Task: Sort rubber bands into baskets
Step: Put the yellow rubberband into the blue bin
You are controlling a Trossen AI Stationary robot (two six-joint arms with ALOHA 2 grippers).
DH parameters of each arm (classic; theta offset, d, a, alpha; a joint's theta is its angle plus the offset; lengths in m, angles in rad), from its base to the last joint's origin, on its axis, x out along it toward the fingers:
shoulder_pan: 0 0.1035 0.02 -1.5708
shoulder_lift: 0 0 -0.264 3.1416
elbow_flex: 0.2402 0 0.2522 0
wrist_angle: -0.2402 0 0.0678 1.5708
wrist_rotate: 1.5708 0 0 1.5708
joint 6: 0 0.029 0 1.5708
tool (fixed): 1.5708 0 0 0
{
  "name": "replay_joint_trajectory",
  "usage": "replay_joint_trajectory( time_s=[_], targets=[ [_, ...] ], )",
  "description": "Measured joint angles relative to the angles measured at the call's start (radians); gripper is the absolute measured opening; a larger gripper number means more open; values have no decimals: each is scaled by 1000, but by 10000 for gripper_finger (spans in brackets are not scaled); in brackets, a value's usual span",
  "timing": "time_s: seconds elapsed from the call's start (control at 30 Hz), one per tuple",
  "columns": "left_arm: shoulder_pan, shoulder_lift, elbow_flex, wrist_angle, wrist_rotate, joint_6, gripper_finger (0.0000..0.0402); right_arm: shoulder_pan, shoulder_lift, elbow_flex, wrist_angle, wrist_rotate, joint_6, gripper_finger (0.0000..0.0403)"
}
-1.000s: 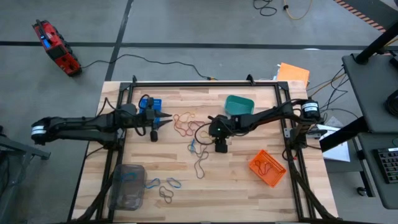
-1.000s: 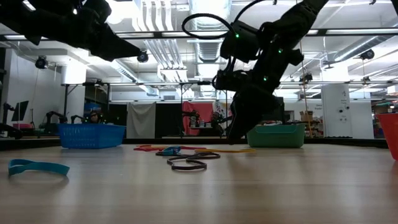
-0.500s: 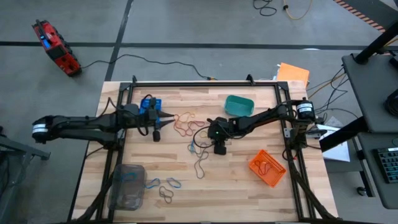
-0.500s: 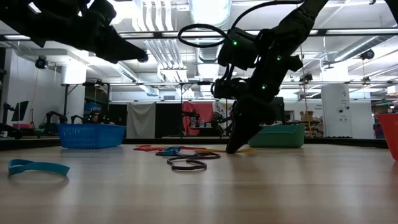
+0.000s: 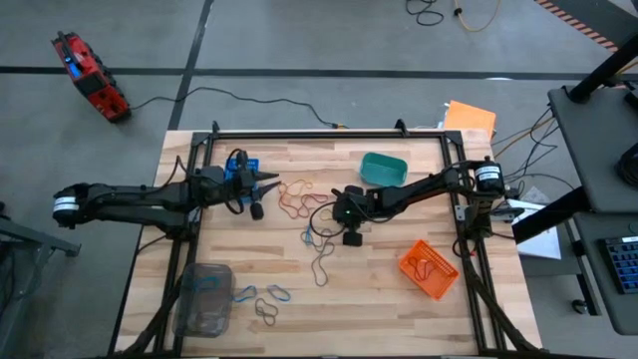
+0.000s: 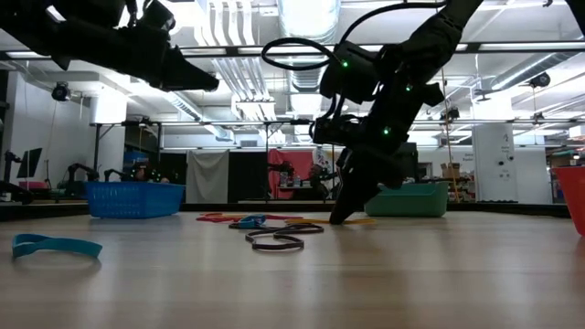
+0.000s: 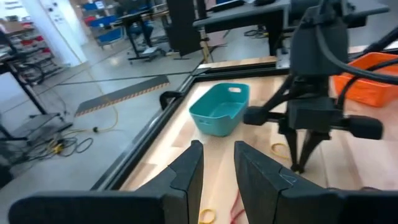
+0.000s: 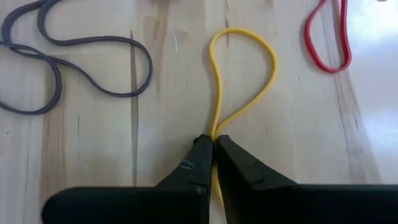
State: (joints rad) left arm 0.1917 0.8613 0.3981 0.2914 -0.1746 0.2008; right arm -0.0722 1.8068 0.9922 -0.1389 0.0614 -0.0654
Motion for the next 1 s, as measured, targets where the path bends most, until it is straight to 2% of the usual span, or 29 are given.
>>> replay_joint_trajectory(
  time_s=[0.33,0.67,1.0],
  targets=[
    [0,0,2,12,0,0,75,22,-123,-2,14,60,-51,12],
    [-1,3,50,-3,6,-42,78,66,-148,-1,48,99,-105,12],
    [-10,3,75,-26,96,-85,134,88,-148,-1,65,99,-138,12]
  ],
)
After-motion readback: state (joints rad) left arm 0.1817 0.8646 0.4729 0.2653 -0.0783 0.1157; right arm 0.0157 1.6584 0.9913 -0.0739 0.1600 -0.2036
